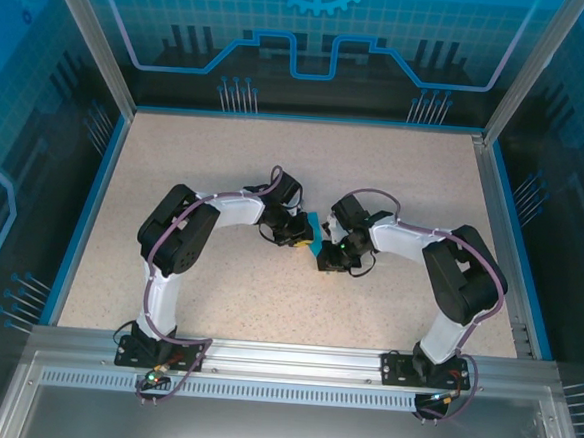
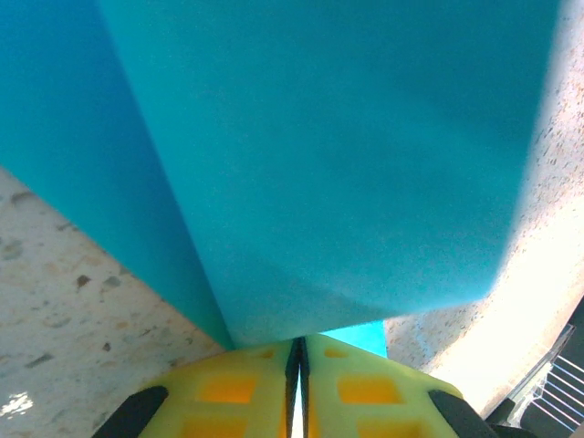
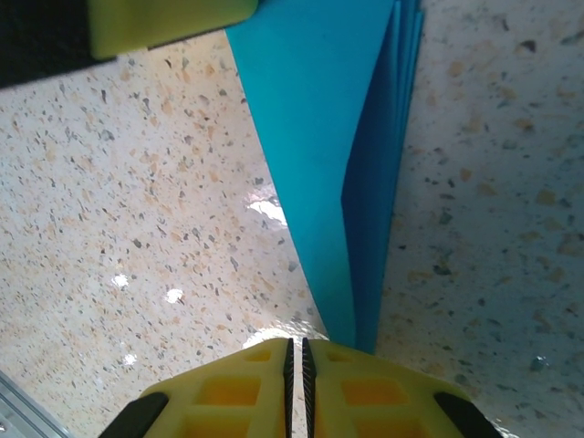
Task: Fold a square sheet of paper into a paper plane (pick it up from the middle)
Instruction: Fold the wing for the fifth time at the center of the table.
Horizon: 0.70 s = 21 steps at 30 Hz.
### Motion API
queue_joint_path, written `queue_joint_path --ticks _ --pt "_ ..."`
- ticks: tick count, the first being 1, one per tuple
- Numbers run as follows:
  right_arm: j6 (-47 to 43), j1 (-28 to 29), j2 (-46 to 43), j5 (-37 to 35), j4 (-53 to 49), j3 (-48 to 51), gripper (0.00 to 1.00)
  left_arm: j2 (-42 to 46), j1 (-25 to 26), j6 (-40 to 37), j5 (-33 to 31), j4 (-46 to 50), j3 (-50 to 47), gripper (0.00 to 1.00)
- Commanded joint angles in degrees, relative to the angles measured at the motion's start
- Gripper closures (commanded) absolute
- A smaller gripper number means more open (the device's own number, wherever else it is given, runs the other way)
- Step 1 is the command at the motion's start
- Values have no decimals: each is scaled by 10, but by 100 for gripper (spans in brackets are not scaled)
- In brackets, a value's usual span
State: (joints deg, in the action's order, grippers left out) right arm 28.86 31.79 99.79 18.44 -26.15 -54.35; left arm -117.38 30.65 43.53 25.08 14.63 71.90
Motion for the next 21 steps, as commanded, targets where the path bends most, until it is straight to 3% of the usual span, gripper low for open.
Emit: queue_joint_path --ticks 1,8,13,21 --pt "-1 -8 17 7 -17 21 86 -30 -2 -1 -51 51 -1 87" --pt "-3 -22 5 28 -8 34 86 -31 -2 -3 -52 52 -2 87" --pt "-5 -11 -33 39 -7 -13 85 -31 -2 -2 -51 52 -2 87" --pt "-8 -3 26 26 1 -45 85 -34 -2 -2 -47 51 -1 87"
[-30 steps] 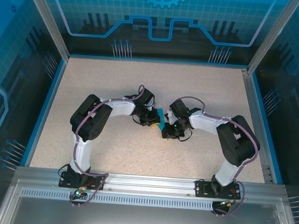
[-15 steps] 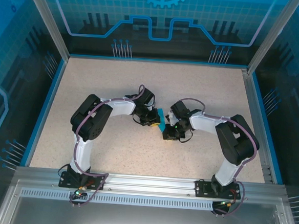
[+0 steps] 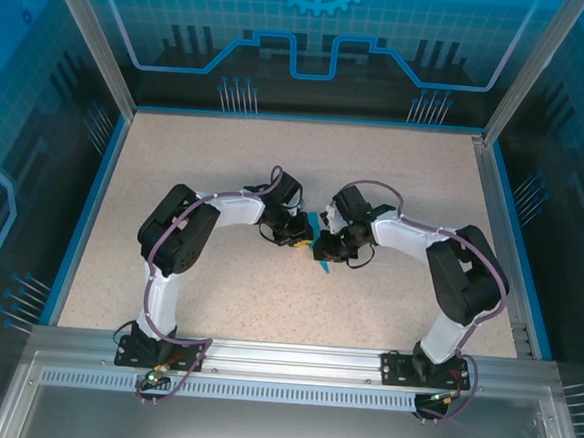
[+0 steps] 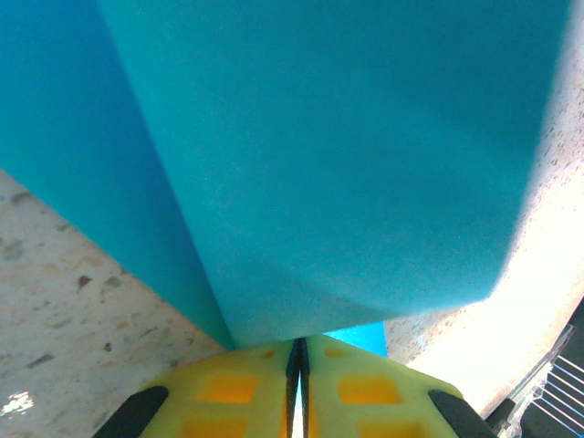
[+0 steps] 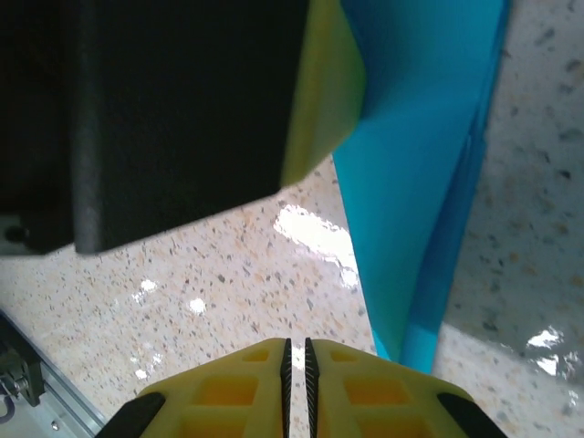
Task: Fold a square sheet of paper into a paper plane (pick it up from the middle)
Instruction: Fold the wing for the fifth time at the center of the table.
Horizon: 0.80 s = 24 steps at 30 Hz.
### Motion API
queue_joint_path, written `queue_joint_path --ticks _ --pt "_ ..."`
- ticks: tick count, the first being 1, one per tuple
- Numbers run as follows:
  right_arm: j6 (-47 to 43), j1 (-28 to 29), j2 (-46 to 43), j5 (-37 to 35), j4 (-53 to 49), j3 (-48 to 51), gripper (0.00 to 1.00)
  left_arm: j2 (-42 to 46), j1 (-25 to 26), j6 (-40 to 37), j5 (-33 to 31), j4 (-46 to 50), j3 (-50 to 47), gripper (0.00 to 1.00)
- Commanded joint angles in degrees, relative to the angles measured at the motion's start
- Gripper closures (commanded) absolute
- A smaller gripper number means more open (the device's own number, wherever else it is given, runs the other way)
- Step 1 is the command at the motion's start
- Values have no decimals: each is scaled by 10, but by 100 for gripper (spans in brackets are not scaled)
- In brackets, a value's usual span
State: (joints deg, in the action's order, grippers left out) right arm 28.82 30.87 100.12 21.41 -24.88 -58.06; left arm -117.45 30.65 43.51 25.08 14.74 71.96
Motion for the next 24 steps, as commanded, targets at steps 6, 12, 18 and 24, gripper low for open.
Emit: queue_joint_path --ticks 6,12,18,24 --pt "-9 5 46 -19 -23 -5 86 -33 -1 -2 -48 51 -2 87" --pt "-11 1 42 -22 -35 27 86 -34 -1 -2 -55 58 -2 87" --pt "-15 0 22 -12 -45 71 86 -37 -1 -3 -64 64 0 87" --pt "-14 -14 -13 6 -39 122 86 -38 -1 -4 -68 68 1 87"
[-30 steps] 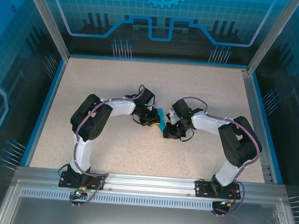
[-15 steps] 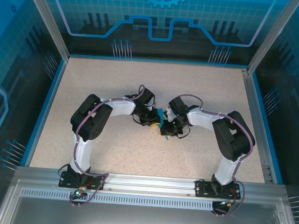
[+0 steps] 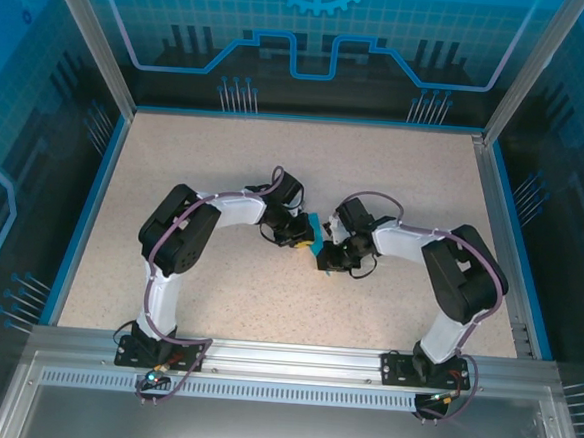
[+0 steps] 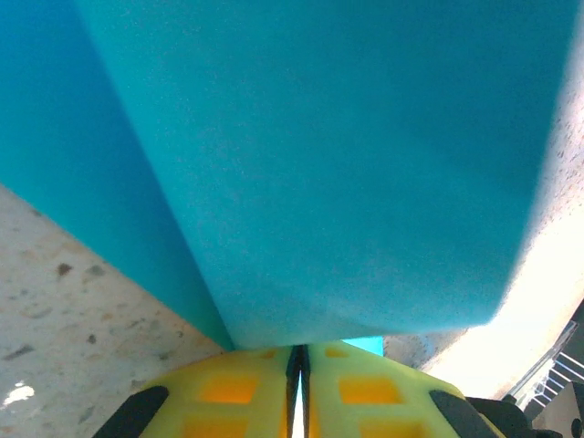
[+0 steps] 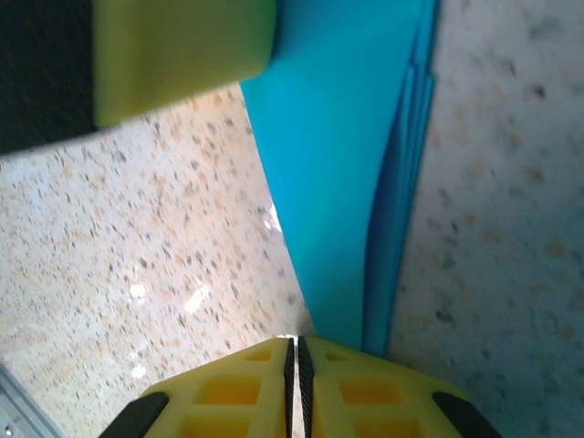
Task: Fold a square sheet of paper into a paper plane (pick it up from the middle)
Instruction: Fold the wing for the fifth time at the center of the table.
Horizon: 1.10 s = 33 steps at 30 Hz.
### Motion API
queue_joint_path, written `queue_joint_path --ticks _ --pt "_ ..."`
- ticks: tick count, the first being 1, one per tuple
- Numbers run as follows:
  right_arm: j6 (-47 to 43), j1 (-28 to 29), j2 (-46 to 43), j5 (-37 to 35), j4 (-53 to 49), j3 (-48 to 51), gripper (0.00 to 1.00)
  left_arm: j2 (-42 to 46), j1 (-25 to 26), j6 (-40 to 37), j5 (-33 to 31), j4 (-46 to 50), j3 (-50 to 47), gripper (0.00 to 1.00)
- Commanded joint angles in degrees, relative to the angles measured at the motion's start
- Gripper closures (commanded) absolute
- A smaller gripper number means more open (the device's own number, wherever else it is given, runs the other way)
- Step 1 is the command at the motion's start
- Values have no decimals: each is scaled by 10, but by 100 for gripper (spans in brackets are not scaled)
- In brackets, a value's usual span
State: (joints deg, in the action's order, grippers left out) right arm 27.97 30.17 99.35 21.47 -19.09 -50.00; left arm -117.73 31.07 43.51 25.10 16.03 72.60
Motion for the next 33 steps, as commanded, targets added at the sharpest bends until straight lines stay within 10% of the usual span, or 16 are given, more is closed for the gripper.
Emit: queue_joint_path --ticks 1,10,20,33 --pt "-8 -9 -12 10 -96 46 87 -35 -5 -5 -68 55 -4 87" --pt "-9 -15 -88 20 -66 0 85 -36 -5 -6 -59 50 -1 87" --pt "-2 1 43 7 -20 -91 86 -41 0 -10 -50 55 11 87" --pt "-20 -10 12 -17 -49 24 87 -42 1 -8 -67 66 12 87"
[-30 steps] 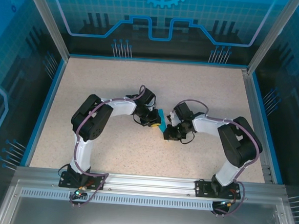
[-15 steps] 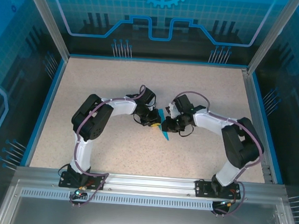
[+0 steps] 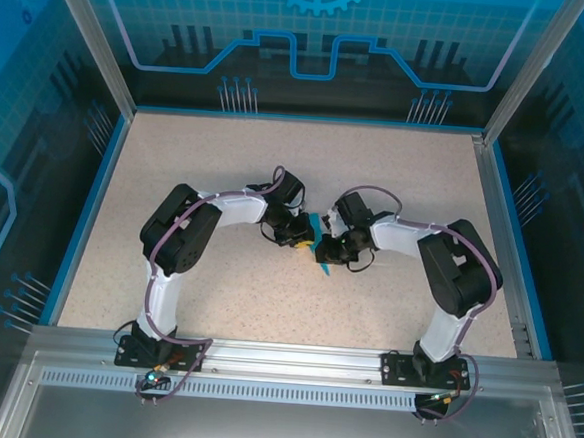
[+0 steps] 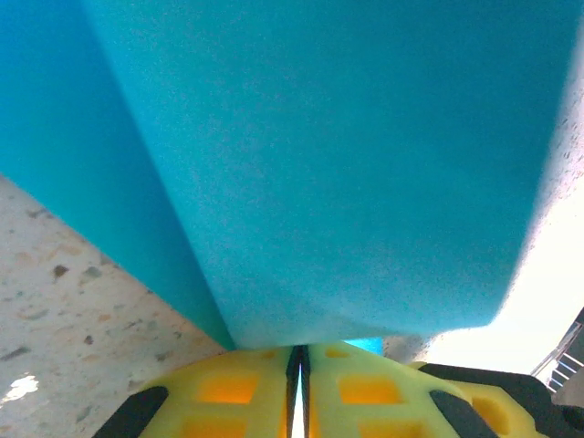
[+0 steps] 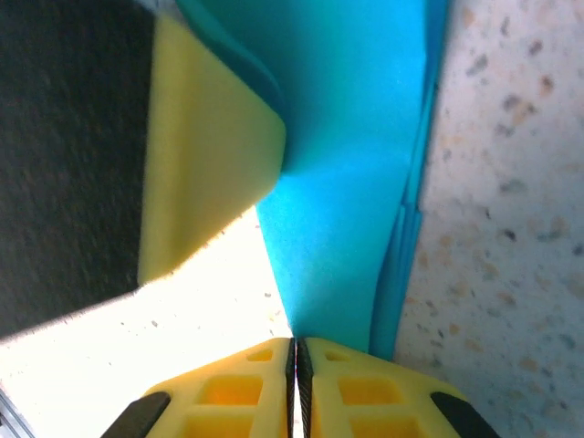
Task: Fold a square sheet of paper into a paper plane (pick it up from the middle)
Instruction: Fold the wing for the fifth time at the center of the table.
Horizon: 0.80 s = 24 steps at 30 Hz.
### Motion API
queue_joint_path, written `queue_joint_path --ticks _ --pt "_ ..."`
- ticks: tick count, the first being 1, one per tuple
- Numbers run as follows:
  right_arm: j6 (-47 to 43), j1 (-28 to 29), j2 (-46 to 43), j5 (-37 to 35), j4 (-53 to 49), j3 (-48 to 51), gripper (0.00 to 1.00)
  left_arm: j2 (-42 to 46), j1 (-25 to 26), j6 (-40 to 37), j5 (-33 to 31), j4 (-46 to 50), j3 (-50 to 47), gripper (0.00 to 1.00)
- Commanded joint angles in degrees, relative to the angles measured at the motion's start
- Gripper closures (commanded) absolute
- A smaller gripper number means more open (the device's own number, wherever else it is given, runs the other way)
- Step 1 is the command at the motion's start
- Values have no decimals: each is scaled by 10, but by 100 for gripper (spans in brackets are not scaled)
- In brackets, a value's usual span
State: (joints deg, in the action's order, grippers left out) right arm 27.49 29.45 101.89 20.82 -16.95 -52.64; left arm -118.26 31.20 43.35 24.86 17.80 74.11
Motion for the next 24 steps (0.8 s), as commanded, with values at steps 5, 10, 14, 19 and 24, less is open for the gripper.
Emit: queue_joint_path --ticks 5,10,14,19,24 --pt "-29 -4 -68 8 -88 89 88 -36 0 -7 -64 47 -1 87" --pt "-21 -5 -125 7 -71 54 87 -36 0 -7 -61 42 -2 87" --pt "-9 -4 -111 5 -36 13 87 -35 0 -6 -56 39 -3 87" --pt "-8 3 -39 11 -16 -25 87 -35 0 -7 -51 39 -3 87" --pt "-4 11 13 5 -8 -47 87 -33 0 -8 -45 37 -2 87"
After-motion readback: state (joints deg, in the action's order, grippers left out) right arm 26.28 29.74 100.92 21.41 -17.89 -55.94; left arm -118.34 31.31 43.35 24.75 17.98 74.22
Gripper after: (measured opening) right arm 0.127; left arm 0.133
